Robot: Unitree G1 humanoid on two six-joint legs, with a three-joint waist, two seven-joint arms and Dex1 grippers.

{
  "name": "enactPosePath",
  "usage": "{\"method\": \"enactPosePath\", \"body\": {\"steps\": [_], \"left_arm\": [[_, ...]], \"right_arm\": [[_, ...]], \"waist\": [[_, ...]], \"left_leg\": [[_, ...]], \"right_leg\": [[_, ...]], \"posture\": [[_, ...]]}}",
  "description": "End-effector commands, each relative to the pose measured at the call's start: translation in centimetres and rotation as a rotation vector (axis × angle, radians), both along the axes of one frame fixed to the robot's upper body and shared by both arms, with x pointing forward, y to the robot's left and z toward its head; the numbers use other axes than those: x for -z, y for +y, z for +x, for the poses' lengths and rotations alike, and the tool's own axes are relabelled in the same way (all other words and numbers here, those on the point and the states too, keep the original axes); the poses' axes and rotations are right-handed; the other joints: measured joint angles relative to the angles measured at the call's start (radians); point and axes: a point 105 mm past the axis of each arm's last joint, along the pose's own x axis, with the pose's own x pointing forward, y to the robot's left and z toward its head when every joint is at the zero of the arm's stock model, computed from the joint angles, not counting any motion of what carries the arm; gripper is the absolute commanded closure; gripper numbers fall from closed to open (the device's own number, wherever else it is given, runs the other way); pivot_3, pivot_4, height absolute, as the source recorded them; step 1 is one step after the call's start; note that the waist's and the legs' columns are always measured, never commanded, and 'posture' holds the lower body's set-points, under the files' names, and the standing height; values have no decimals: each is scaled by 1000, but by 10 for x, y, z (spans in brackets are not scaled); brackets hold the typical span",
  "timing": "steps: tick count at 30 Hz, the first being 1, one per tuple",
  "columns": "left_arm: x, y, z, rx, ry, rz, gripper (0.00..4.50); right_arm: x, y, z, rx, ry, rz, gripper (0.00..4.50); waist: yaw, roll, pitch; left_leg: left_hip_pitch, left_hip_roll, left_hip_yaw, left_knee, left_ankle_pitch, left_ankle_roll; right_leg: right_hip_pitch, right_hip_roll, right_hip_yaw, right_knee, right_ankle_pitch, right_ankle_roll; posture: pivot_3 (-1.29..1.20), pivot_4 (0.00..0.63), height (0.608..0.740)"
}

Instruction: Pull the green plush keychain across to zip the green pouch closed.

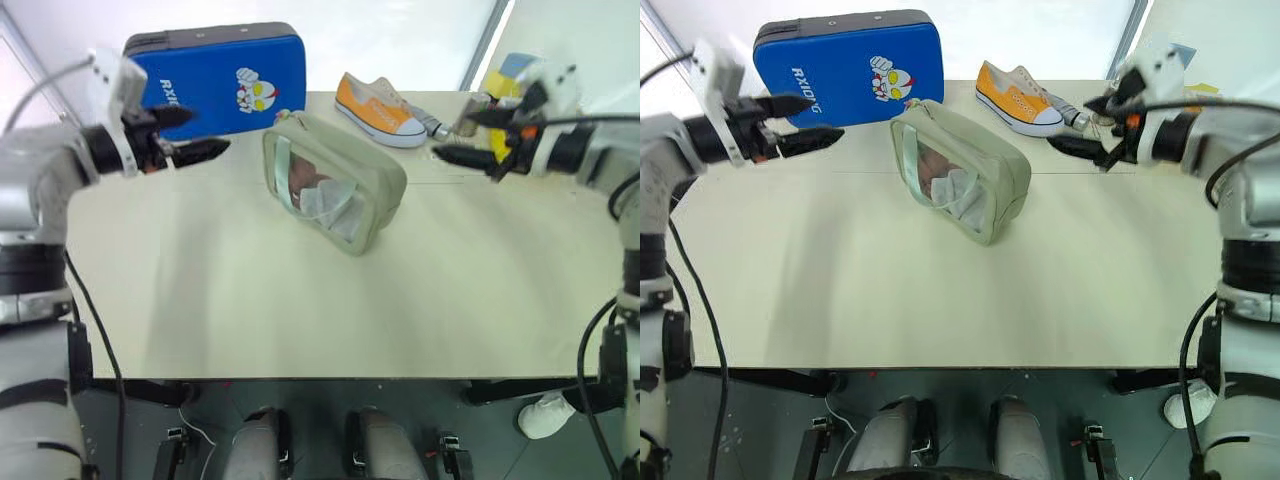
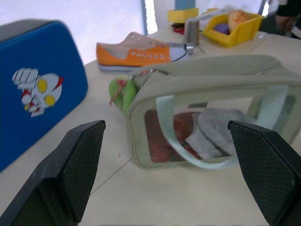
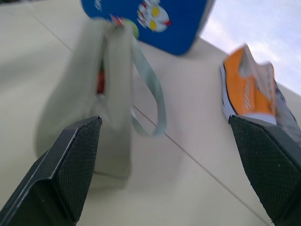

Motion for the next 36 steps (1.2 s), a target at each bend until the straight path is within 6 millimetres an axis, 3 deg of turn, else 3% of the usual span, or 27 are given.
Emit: {"method": "enactPosePath", "body": {"steps": [1,6,10,16,20,24,28,30,34,36], "left_arm": [[-5,0,0,24,-27,30,31],[-5,0,1,37,-28,33,31],[-9,0,0,28,-46,47,31],[-10,-26,-22,115,-69,111,31],[-5,-35,-33,130,-67,120,31],[8,-38,-41,118,-55,129,31],[10,-38,-46,100,-49,114,0],[9,-36,-46,88,-50,110,0],[10,-30,-44,59,-49,106,0],[9,-20,-41,26,-50,101,0]], "right_arm": [[-14,13,-6,-55,-6,61,1],[-17,22,-8,-74,-15,61,1],[-15,45,-7,-115,-47,16,1],[14,98,9,-148,-74,-73,1],[32,114,26,-96,-61,-113,1],[54,121,31,-84,-42,-194,1],[52,126,30,-120,-56,-215,1304],[53,129,29,-139,-68,-233,2501],[57,131,28,-187,-122,-327,4378],[52,132,26,-222,-202,-362,4378]], "waist": [[-1,0,0],[1,0,0],[2,0,0],[-3,0,0],[1,0,0],[2,0,0],[1,0,0],[0,0,0],[-2,0,0],[-4,0,0]], "left_leg": [[0,0,0,0,0,0],[-4,0,0,2,1,-1],[-9,0,0,3,1,-1],[-9,0,0,3,1,-1],[-10,0,-1,3,1,-1],[-10,0,-1,4,1,-1],[-10,0,-2,4,1,-1],[-10,0,-2,4,1,-1],[-9,0,-2,4,1,-1],[-9,0,-1,4,1,-1]], "right_leg": [[0,0,0,0,0,0],[-4,0,0,0,0,0],[-7,0,0,0,0,0],[-7,1,0,0,0,0],[-8,0,0,2,0,0],[-8,0,1,3,0,0],[-8,0,0,3,0,0],[-8,0,0,3,0,0],[-8,1,0,4,0,0],[-8,1,0,4,0,0]], "posture": [[0,150,740],[0,150,740],[0,150,740],[0,150,740],[0,150,740],[0,150,740],[0,150,740],[0,150,740],[0,150,740],[0,150,740]]}}
